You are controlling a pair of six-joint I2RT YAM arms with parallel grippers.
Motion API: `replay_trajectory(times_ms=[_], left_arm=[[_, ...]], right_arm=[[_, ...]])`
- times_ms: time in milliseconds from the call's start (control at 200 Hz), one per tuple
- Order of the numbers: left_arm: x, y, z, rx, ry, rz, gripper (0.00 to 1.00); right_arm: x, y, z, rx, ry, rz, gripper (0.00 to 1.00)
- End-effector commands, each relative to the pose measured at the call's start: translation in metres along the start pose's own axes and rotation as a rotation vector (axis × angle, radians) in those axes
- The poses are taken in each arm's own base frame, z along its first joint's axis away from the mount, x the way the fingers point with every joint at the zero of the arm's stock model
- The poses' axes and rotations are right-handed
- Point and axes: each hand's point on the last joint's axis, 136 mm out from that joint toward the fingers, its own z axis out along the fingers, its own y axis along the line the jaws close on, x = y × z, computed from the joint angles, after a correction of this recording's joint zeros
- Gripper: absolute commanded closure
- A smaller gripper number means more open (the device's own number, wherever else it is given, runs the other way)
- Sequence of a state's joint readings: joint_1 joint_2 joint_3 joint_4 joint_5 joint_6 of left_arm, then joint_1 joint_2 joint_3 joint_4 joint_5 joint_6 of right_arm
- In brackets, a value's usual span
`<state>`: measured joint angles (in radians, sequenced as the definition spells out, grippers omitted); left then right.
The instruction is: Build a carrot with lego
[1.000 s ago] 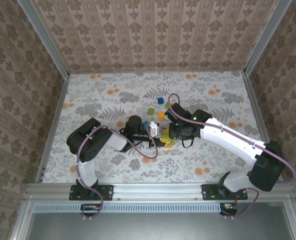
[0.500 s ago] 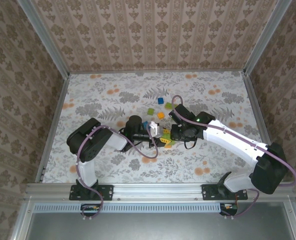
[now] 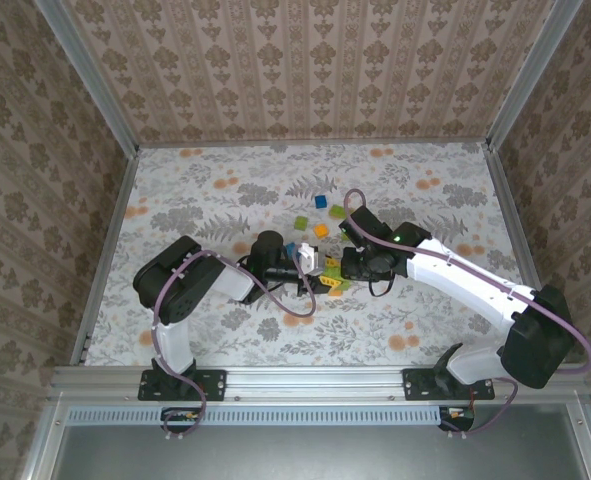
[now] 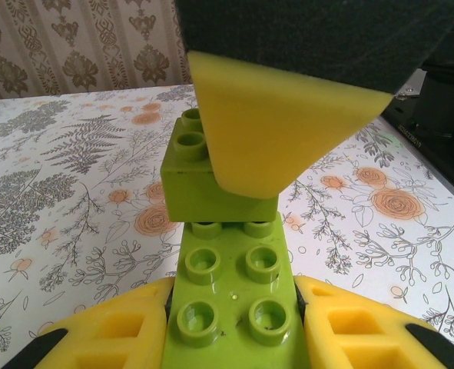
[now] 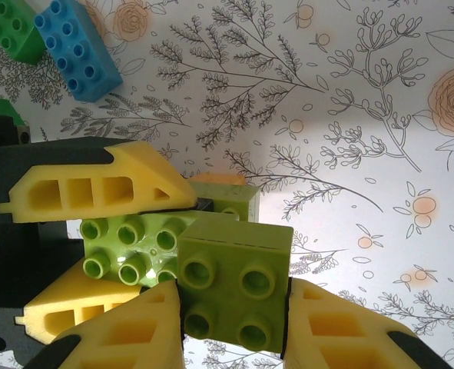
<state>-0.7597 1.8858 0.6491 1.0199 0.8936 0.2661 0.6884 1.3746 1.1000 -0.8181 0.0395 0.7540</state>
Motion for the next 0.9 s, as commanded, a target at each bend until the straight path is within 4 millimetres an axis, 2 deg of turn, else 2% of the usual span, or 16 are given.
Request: replay_trajectory(times_ms=[0,365,895], left_arm=[[0.105,-0.031,-0.010,0.007,0.302,-0.249,0.87],[0.106,-0.030,-0.010,0.005,0.303,-0.251,0.87],[0.106,-0.029,-0.011,0.000,0.304,-0.249,0.87]], right_arm=[[0.008,-0.005,0.007,0.020,0.051,-0.015,0.74],[0.017,-0.007,0.018,0.041,0.109,-0.023,0.74],[0.024,-0.017,0.014,0.079,0.152,-0.043,0.75]])
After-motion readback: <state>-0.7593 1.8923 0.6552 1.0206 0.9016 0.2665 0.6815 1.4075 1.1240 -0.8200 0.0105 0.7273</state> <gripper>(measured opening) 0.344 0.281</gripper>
